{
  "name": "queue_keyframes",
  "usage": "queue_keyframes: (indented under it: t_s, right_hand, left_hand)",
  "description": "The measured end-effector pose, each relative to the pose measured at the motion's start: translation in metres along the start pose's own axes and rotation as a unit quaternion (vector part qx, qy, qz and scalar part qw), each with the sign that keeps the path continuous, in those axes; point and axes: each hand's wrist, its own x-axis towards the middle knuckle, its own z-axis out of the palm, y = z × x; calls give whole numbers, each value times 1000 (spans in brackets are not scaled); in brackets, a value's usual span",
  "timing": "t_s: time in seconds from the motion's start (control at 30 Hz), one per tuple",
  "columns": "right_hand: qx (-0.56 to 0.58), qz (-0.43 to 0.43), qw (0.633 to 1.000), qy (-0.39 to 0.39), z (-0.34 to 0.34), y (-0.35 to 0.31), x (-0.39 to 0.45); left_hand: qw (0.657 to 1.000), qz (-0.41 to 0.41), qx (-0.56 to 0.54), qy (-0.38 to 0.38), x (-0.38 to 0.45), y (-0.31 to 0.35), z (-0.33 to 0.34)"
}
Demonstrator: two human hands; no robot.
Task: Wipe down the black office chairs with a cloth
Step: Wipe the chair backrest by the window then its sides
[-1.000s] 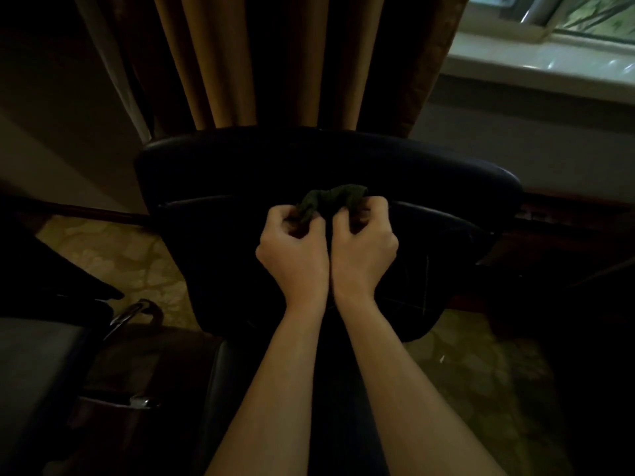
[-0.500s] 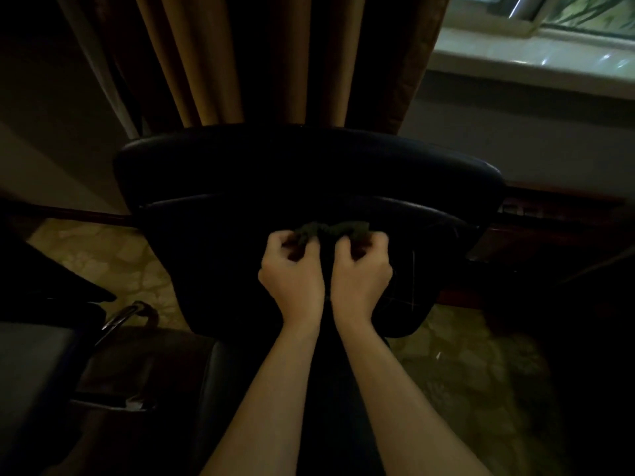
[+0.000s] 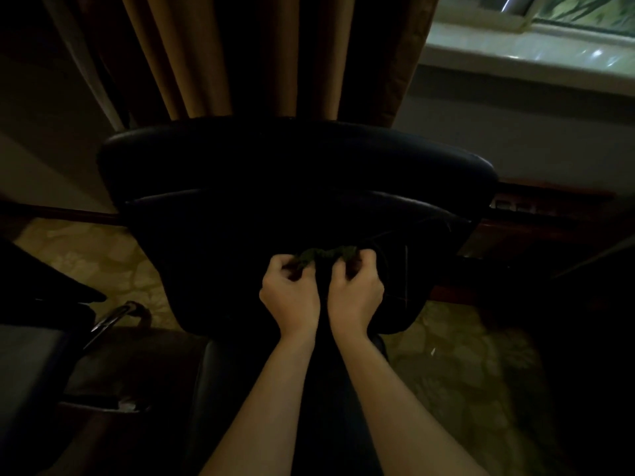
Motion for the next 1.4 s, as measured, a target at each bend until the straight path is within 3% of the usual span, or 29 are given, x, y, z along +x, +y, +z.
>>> queue_keyframes:
  t_s: [0.1, 0.37, 0.53, 0.7, 0.8, 1.0, 1.13, 1.4]
  right_hand:
    - [10, 2, 1000, 2, -12, -6, 6]
    - [27, -76, 994, 70, -56, -65, 63]
    - [-51, -137, 986, 79, -44, -25, 46]
    - [-75, -11, 997, 3, -32, 43, 18]
    - [-52, 21, 998, 1, -34, 53, 16]
    - [34, -44, 994, 94, -65, -2, 55]
    - [72, -73, 989, 105, -92, -40, 90]
    - [-25, -112, 991, 70, -80, -4, 76]
  left_hand:
    - [1000, -14, -16, -2, -2, 8, 1]
    - [994, 88, -70, -11, 5, 91, 23]
    - [989, 147, 16, 0, -8, 56, 31]
    - [996, -25, 61, -60, -24, -23, 31]
    - [996, -43, 53, -52, -31, -25, 33]
    - [996, 69, -42, -22, -36, 46, 48]
    - [986, 165, -28, -3, -31, 94, 68]
    - [983, 178, 37, -34, -48, 51, 70]
